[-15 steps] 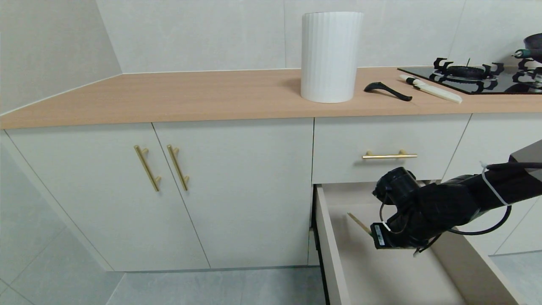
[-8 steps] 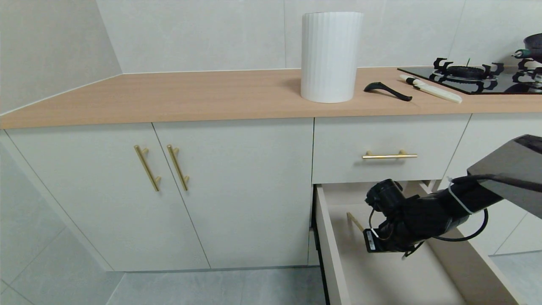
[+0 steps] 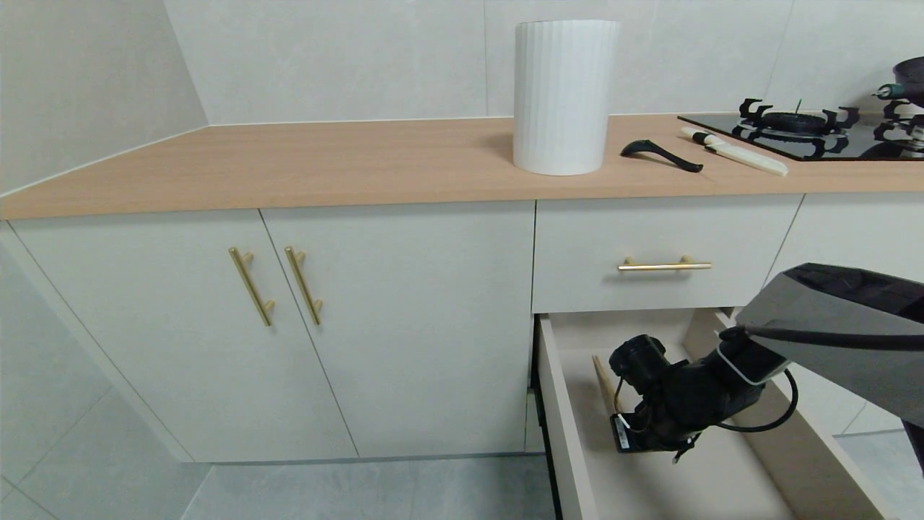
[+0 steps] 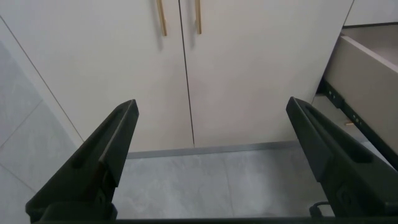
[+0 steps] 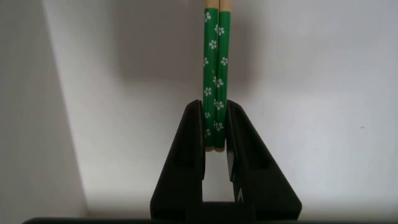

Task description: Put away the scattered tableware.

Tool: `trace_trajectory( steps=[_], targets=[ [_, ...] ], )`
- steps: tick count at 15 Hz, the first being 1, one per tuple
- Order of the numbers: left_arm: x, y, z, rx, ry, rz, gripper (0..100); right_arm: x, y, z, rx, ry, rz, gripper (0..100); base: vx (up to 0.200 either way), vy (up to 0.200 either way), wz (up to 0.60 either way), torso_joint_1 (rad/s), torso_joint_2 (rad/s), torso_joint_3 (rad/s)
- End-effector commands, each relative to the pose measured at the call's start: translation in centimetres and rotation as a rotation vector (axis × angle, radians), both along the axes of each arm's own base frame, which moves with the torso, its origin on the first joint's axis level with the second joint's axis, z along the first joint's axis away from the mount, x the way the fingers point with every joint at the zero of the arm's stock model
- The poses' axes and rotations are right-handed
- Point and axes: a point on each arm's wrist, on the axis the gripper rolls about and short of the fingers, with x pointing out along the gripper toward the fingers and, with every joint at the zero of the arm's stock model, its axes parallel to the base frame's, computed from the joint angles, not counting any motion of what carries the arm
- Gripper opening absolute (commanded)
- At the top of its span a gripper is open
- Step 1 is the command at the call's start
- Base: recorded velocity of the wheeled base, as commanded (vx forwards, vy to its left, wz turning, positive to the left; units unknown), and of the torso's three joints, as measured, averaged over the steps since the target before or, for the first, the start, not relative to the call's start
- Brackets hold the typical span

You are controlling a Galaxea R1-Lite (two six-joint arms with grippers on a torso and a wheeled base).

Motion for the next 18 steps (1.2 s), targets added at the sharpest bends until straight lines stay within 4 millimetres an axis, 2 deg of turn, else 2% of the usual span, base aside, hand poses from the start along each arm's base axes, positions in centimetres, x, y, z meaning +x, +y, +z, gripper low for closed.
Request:
trace_trajectory(
  steps=[1,7,8,15,18],
  targets=[
    [0.0,0.0,0.0,0.000,0.000,-0.001,100,0.0,0.1,-1.0,-0.011,0.015,0.000,0,0.000,0.000,0.00,0.000,0.00,0.000],
    [0.0,0.0,0.0,0.000,0.000,-0.001,100,0.2,0.2,-1.1,-0.005,0.004,-0.003,0,0.000,0.000,0.00,0.000,0.00,0.000],
    [0.0,0.0,0.0,0.000,0.000,0.000,100,0.2,0.2,-1.1,-0.006,0.004,-0.002,100,0.000,0.000,0.00,0.000,0.00,0.000],
    [0.0,0.0,0.0,0.000,0.000,0.000,100,-0.2,0.4,-0.6,-0.004,-0.003,0.005,100,0.000,0.000,0.00,0.000,0.00,0.000],
    [0.0,0.0,0.0,0.000,0.000,-0.001,100,-2.1,0.2,3.5,0.014,-0.064,0.049,100,0.000,0.000,0.00,0.000,0.00,0.000]
  ],
)
